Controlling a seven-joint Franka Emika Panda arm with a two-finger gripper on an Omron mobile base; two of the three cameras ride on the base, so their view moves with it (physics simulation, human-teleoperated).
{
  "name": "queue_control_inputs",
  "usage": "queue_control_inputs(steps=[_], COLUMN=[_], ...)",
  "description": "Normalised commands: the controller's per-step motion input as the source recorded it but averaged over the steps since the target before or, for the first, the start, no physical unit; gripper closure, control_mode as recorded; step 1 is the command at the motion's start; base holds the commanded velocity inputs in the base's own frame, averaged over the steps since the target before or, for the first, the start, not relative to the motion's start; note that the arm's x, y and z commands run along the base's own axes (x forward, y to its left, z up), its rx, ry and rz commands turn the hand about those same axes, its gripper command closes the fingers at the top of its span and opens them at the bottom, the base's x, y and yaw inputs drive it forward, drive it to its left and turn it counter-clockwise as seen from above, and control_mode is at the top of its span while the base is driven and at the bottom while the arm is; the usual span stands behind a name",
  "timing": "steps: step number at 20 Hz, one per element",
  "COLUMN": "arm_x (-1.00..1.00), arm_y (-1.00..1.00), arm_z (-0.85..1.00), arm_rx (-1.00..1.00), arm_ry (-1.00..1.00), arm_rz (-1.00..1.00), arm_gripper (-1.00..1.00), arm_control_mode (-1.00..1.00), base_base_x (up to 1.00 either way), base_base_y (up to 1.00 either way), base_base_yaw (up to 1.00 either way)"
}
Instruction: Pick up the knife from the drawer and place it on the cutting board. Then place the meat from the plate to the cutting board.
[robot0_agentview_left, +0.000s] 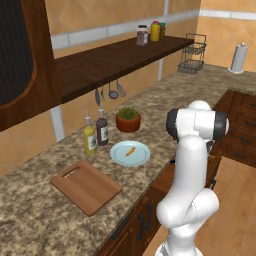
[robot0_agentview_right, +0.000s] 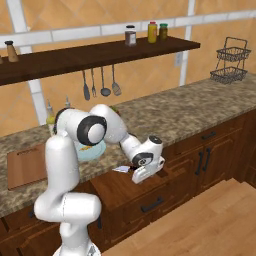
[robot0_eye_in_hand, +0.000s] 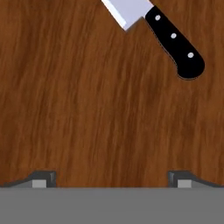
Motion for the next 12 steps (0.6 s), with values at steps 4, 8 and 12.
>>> queue_control_inputs(steps=[4,8,12], arm_x=[0.12,0.0,-0.13], arm_y=[-0.16,-0.22,-0.31], arm_z=[-0.47,-0.27,-0.13], arm_rx=[0.0,0.0,0.0], arm_ry=[0.0,0.0,0.0], arm_rz=[0.0,-0.01,0.0], arm_gripper=[-1.0,-1.0,-1.0], arm_control_mode=[-1.0,-1.0,-1.0], base_base_x=[0.0,0.0,0.0], base_base_y=[0.0,0.0,0.0], base_base_yaw=[0.0,0.0,0.0])
